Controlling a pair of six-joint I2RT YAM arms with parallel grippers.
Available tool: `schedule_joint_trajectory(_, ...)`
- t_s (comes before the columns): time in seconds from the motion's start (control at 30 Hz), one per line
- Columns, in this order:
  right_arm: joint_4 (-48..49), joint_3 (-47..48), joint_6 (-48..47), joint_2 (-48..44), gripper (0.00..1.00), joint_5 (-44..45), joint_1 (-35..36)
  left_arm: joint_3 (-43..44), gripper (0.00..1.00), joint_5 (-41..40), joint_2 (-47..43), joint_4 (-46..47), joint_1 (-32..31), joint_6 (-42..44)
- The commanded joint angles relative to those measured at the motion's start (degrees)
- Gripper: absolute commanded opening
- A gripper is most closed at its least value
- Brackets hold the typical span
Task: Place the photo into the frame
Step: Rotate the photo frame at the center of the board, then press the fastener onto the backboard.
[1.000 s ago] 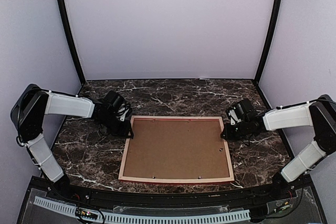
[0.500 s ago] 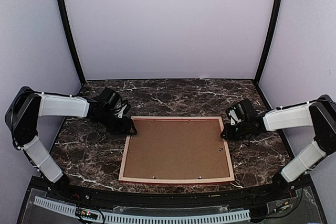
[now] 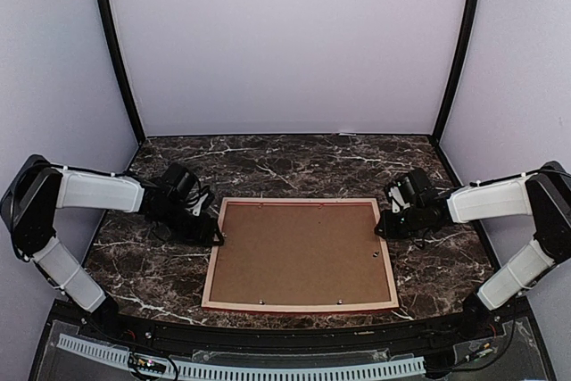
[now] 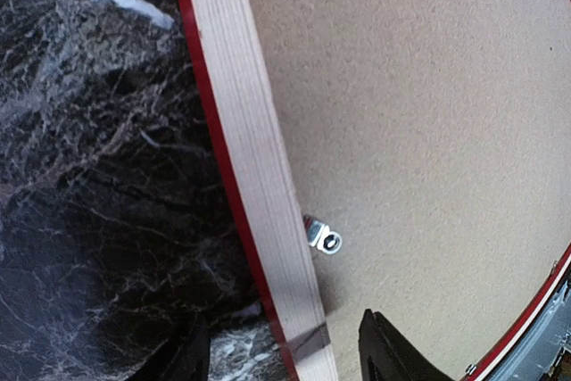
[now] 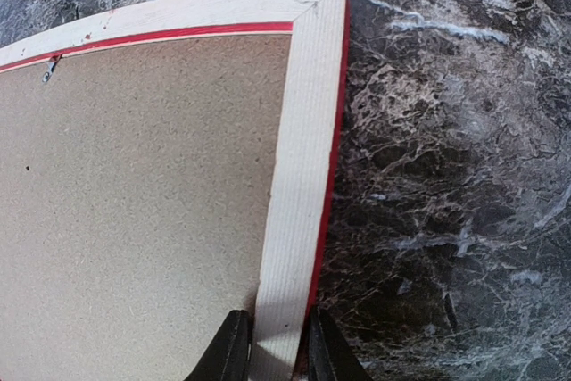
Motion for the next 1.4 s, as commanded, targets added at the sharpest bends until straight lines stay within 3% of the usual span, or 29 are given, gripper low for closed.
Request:
schedule_joint_trajectory(0.0, -1.51, -0.61, -0.32, -0.24, 0.25, -0.95, -0.11, -1.56, 0.56, 2.95, -1.22, 1.82, -0.15, -1.05)
schedule_joint_trajectory(0.43, -2.26, 0.46, -0.23, -0.23, 0.31, -0.84, -0.11, -2.41, 0.31, 1.26, -0.35, 3.64, -1.91, -5.14)
schedule_joint_trajectory(0.57, -2.69, 1.12, -0.23, -0.43, 0.38, -0.91, -0.11, -3.21, 0.28, -1.54, -0.59, 4.12, -2.75, -7.11)
schedule_joint_trajectory(0.83, -2.70, 0.61, 0.66, -3.42, 0.63, -1.11, -0.06, -5.73, 0.22, -2.74, -1.02, 7.23, -4.16, -10.92)
schedule_joint_trajectory(1.03, -2.65, -1.71, 2.47, -6.82, 0.69, -1.76, 0.52, -6.48, 0.20, -3.81, -0.99, 8.08, -5.21, -12.40)
schedule_joint_trajectory(1.37, -3.48, -6.63, 6.59, -11.52, 0.71, -0.44, 3.22, -6.77, 0.18, -5.19, -1.35, 7.99, -6.02, -12.79)
